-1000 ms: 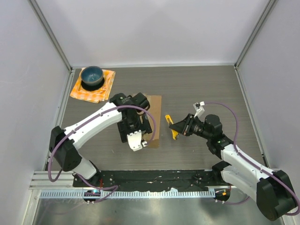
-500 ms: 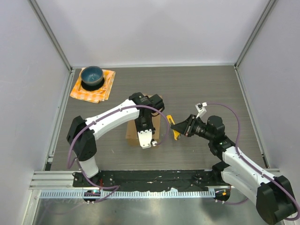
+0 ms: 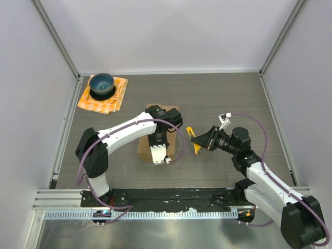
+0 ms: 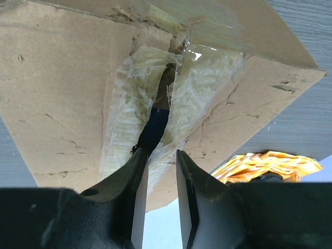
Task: Unpack the express box
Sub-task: Adjust the express box at the center of the board.
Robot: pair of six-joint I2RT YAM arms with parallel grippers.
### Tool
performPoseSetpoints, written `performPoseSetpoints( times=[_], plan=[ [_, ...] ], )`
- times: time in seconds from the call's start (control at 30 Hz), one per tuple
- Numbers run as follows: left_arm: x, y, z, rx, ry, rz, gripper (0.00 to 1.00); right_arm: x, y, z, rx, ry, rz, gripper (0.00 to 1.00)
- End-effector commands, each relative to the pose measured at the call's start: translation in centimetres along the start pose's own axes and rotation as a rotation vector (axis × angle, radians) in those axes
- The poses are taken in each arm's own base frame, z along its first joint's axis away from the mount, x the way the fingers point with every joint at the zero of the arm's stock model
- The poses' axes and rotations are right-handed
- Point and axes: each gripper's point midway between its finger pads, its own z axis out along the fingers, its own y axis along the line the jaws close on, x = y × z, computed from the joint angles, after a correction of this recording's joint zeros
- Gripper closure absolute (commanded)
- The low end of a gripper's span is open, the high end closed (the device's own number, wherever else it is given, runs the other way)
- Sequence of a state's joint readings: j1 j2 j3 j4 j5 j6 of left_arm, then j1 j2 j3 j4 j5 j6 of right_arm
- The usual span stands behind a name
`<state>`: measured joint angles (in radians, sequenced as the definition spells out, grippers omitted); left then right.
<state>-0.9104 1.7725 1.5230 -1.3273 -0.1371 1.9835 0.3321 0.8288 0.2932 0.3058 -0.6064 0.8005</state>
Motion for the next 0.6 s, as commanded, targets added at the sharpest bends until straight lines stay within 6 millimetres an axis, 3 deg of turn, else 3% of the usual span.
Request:
performPoseSetpoints(
  times=[0.0, 0.2, 0.27, 0.3, 0.37, 0.5, 0.57],
  plan=[
    [-2.8, -7.9, -0.6, 0.342, -0.106, 0.108, 0.69, -0.2, 0.5, -0.3, -0.034, -0.001, -0.024, 0.99],
    [-2.5, -8.2, -0.3, 0.382, -0.082, 0.132, 0.74, -0.2, 0.5, -0.4, -0.041, -0.004, -0.023, 0.99],
    [-2.4, -8.5, -0.1, 0.405, -0.062, 0.149, 0.85, -0.3, 0.6, -0.4, -0.043, -0.003, -0.021, 0.99],
    [-2.4, -8.5, -0.1, 0.41, -0.056, 0.147, 0.95, -0.3, 0.7, -0.4, -0.052, -0.001, -0.024, 0.99],
    [-2.5, -8.0, -0.1, 0.407, -0.052, 0.136, 1.0, -0.2, 0.8, -0.4, -0.056, 0.005, -0.022, 0.99],
    [-2.3, -5.6, -0.8, 0.345, -0.035, -0.017, 1.0, -0.4, 1.2, -0.6, -0.06, 0.004, -0.028, 0.99],
    [-1.8, -3.3, -1.8, 0.265, -0.039, -0.085, 1.0, -0.9, 1.6, -0.8, -0.058, -0.009, -0.044, 0.99]
  ],
)
